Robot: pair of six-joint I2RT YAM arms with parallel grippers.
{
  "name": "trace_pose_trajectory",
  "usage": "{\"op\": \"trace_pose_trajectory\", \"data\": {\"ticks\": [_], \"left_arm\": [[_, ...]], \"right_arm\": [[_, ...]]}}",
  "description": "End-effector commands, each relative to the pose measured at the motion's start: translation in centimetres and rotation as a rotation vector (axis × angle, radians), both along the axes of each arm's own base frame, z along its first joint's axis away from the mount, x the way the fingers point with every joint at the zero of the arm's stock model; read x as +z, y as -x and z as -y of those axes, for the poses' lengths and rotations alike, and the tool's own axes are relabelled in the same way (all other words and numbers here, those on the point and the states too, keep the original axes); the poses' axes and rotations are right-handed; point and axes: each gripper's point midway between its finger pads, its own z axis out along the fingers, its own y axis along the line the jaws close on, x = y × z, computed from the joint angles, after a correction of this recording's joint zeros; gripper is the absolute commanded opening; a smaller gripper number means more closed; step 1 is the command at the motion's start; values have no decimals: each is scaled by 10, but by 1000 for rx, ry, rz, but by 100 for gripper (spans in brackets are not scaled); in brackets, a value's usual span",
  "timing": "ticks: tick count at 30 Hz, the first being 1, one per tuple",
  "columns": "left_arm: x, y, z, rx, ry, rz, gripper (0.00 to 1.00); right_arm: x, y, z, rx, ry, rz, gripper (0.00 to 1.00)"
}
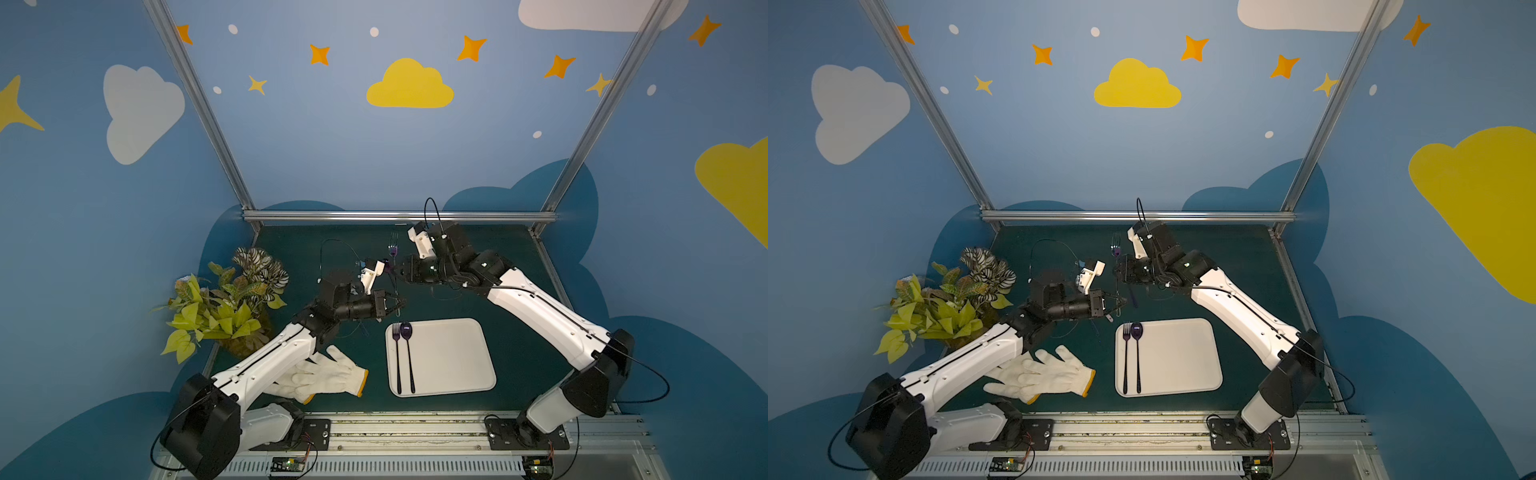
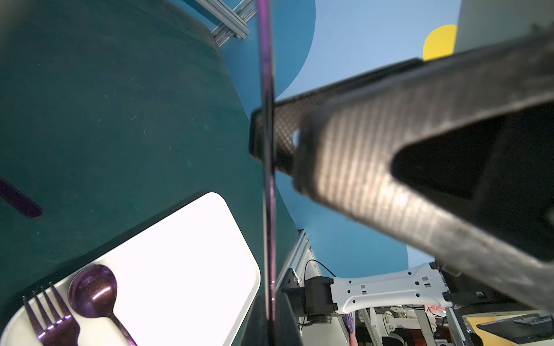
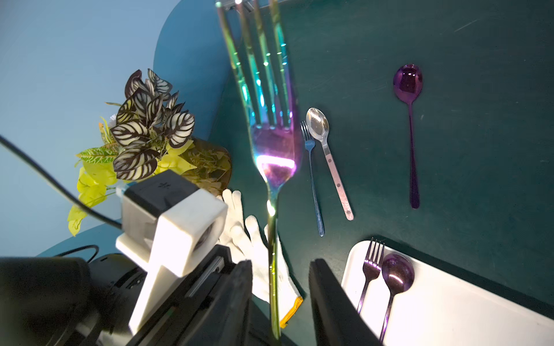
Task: Set the spoon and fork side by side
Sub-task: Pick up the fork at the center of the board, then place the fork on the tray.
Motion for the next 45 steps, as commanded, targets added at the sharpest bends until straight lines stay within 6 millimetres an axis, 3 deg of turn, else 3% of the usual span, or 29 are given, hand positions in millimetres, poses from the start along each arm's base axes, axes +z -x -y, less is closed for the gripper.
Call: {"op": "trace_pose_trajectory", "data": {"ticks": [1, 13, 16, 19, 23, 25, 28, 31, 36, 39, 45], "left_arm": [[-1, 6, 1, -25, -2, 19, 2], [1, 8, 1, -37, 4, 26, 2], [-1, 8, 0, -34, 0, 23, 4], [-2, 8, -4, -18, -24, 29, 35], [-1, 10, -17, 14, -81, 62, 97], [-3, 12, -29, 44, -124, 72, 100], [-10, 16, -54, 110, -223, 104, 100], [-25, 24, -87, 199, -372, 114, 100], [-51, 38, -131, 301, -538, 94, 100], [-61, 44, -139, 316, -547, 80, 100], [-73, 52, -142, 312, -542, 60, 100]], "right_arm": [[10, -7, -6, -4, -10, 21, 32], [2, -15, -10, -14, 1, 6, 0], [1, -17, -7, -29, 11, 12, 0], [0, -19, 4, -55, 33, 9, 0], [-5, -21, 30, -77, 70, -9, 0], [-9, -18, 47, -78, 91, -27, 0], [-25, -3, 68, -60, 98, -114, 0], [-47, 28, 73, 17, 56, -240, 0], [-117, 92, 79, 160, 16, -490, 0], [-149, 101, 86, 143, -1, -513, 0], [-201, 97, 90, 64, -89, -548, 0]]}}
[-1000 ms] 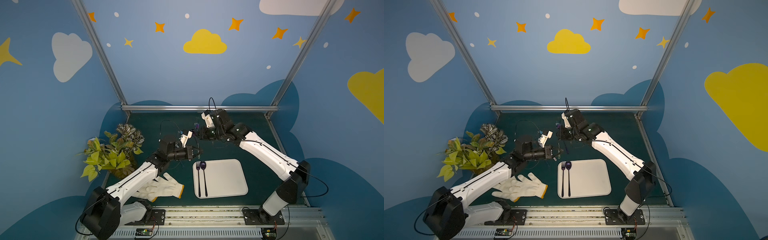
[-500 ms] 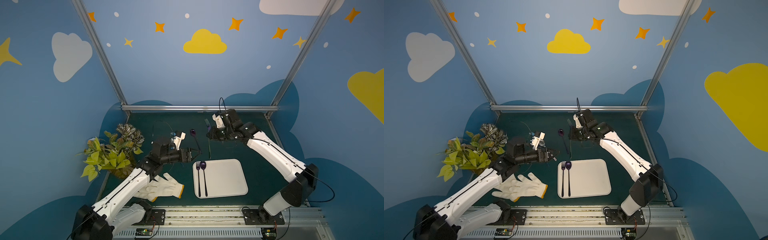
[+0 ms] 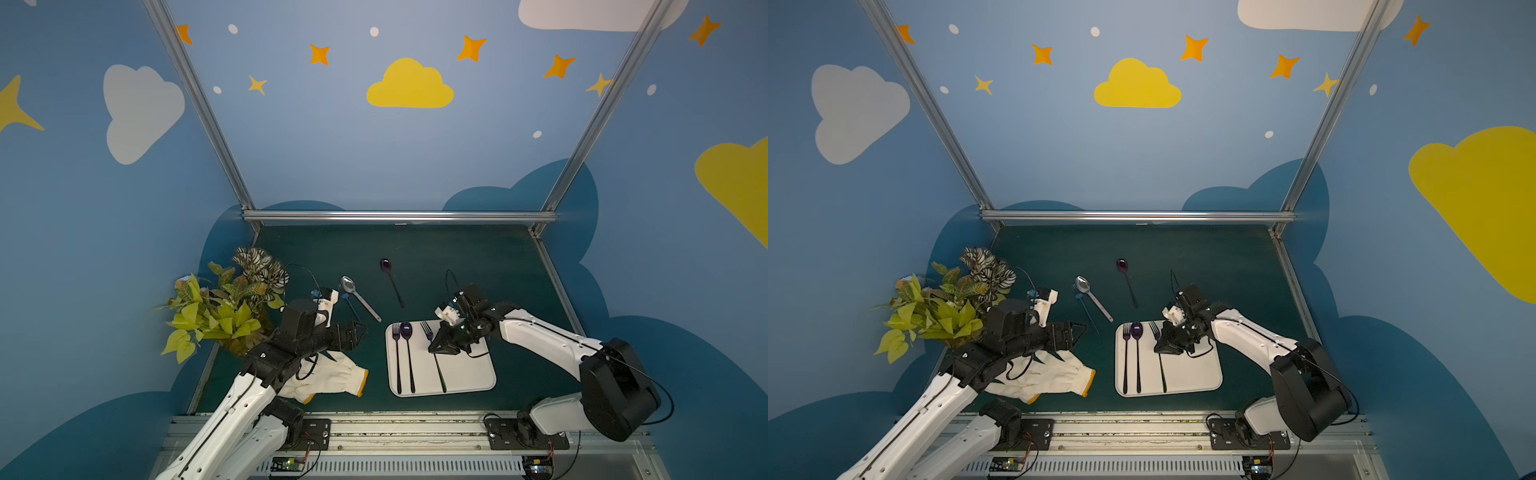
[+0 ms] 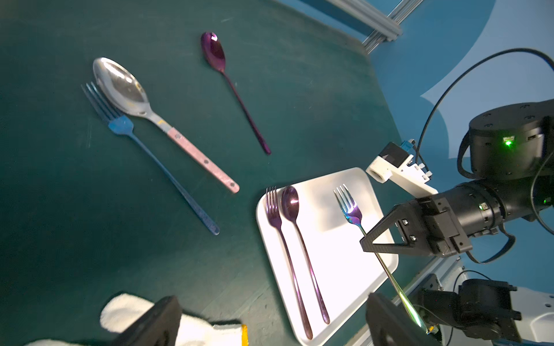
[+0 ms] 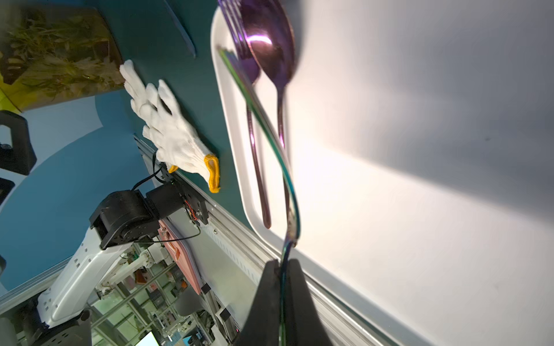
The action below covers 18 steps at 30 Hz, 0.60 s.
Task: Set the spoon and fork side by side
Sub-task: Place the fork on the tray.
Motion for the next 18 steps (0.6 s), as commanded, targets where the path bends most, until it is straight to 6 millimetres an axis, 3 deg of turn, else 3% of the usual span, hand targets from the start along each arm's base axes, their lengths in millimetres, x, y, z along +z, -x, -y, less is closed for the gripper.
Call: {"op": "trace_pose_trajectory", "data": {"ticks": [1, 11, 18], "left_arm": [[-8, 6, -6, 1, -31, -7, 100], [-17, 15, -10, -4, -35, -7, 100], [-21, 17, -12, 14, -25, -11, 100]], "right_arm": [[6, -23, -20, -41, -151, 88, 0], [-37, -24, -14, -74, -120, 54, 0], [-49, -30, -7, -96, -85, 55, 0]]}}
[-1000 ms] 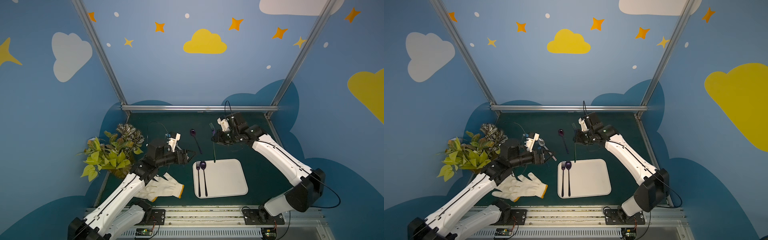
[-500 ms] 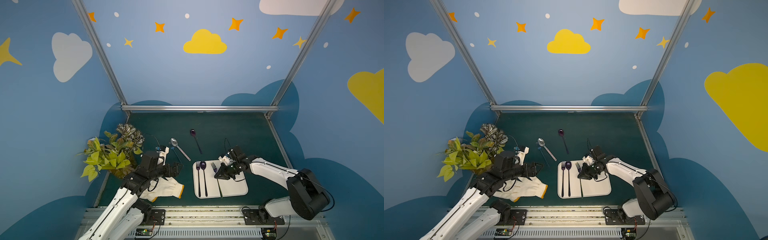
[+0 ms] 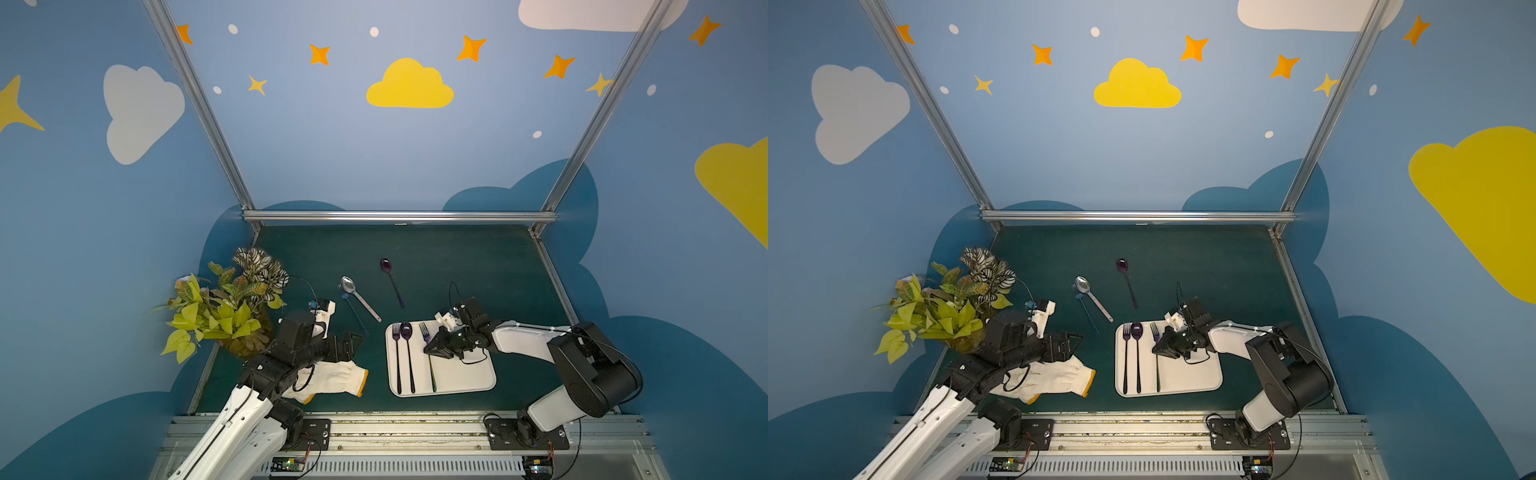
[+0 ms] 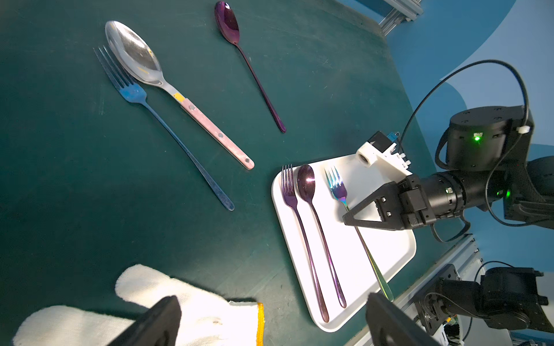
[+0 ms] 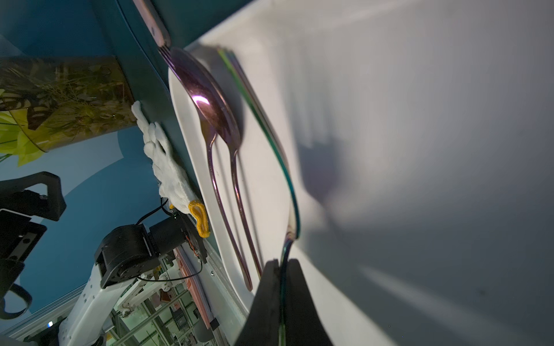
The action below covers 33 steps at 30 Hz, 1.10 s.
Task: Set the spoon and fork side by side
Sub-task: Place the fork on the tray.
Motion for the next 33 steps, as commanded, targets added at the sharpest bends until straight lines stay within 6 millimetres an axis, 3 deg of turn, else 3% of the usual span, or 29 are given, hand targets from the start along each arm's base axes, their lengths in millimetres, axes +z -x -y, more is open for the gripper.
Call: {"op": "trace_pose_trajectory", "data": {"ticks": [1, 8, 15, 17, 27, 33], "left_arm": [[-2, 2, -2, 7, -4, -6, 100], [-2, 2, -3, 9, -5, -5, 100], [-1, 2, -4, 13, -7, -1, 100], [-1, 2, -4, 12, -6, 1, 100], [0, 2, -4, 16, -6, 4, 100], [1, 2, -4, 14, -3, 9, 100]], "right_arm": [[-6, -6, 2, -10, 9, 14, 0], [-17, -5, 9, 12, 73, 1, 0], [-24, 0, 25, 44, 188, 1, 8], [-18, -7, 22, 44, 187, 21, 9], [-13, -7, 32, 54, 284, 47, 20], [7, -7, 38, 86, 406, 122, 22]]}}
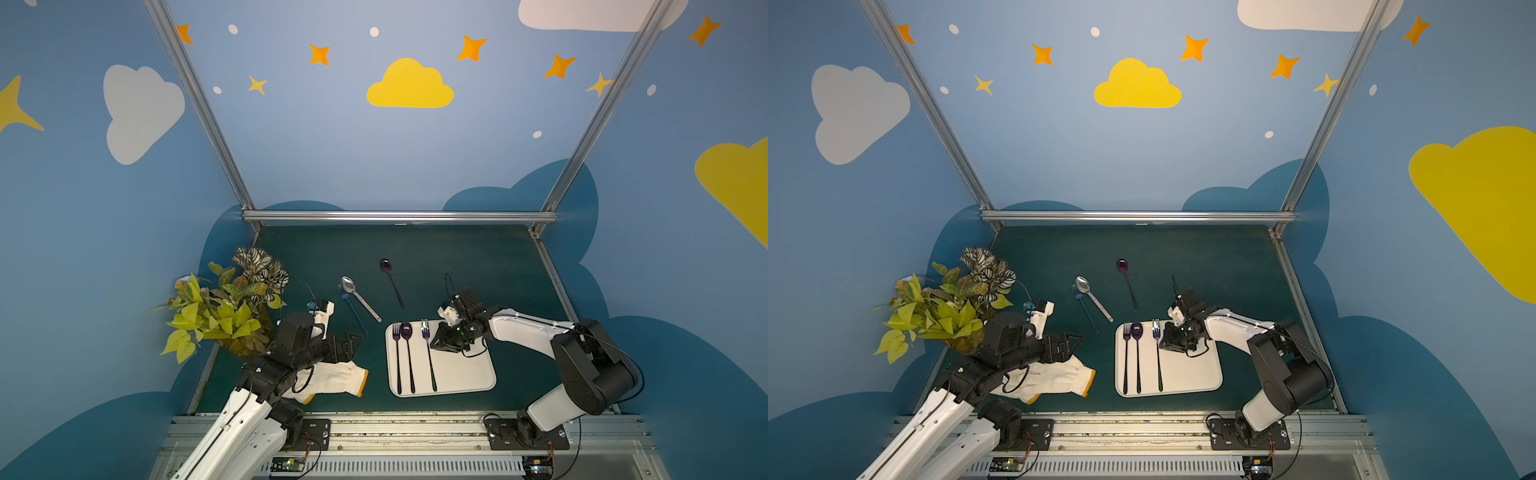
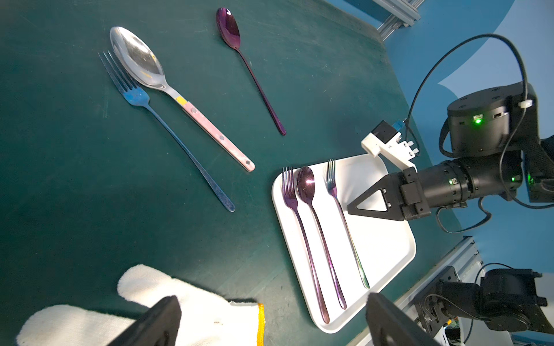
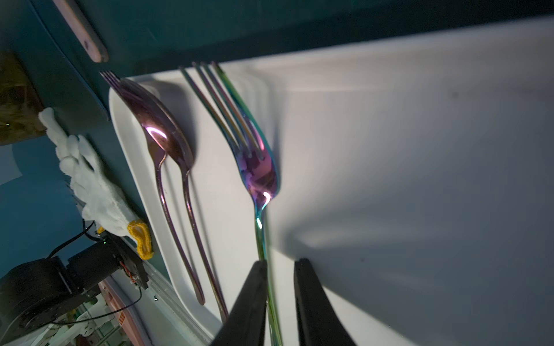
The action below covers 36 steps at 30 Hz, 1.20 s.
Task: Set the spoon and fork side by side
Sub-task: Place the fork on the tray.
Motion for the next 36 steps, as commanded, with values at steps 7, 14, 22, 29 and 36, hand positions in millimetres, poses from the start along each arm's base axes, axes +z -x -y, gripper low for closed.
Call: {"op": "trace_pose_trajectory", "data": {"ticks": [7, 14, 22, 29, 36], "left_arm": [[1, 2, -6, 22, -15, 10, 100], [4, 0, -23, 98, -63, 37, 100], [16, 0, -49, 202, -153, 78, 100], [21, 3, -72, 295, -212, 107, 100], [22, 3, -77, 322, -219, 130, 100]], "right_arm": [[39, 18, 15, 35, 340, 125, 31], [33, 33, 8, 20, 487, 109, 37], [43, 20, -31, 136, 515, 164, 38], [71, -28, -71, 216, 529, 291, 46], [72, -99, -109, 245, 488, 351, 45]]}}
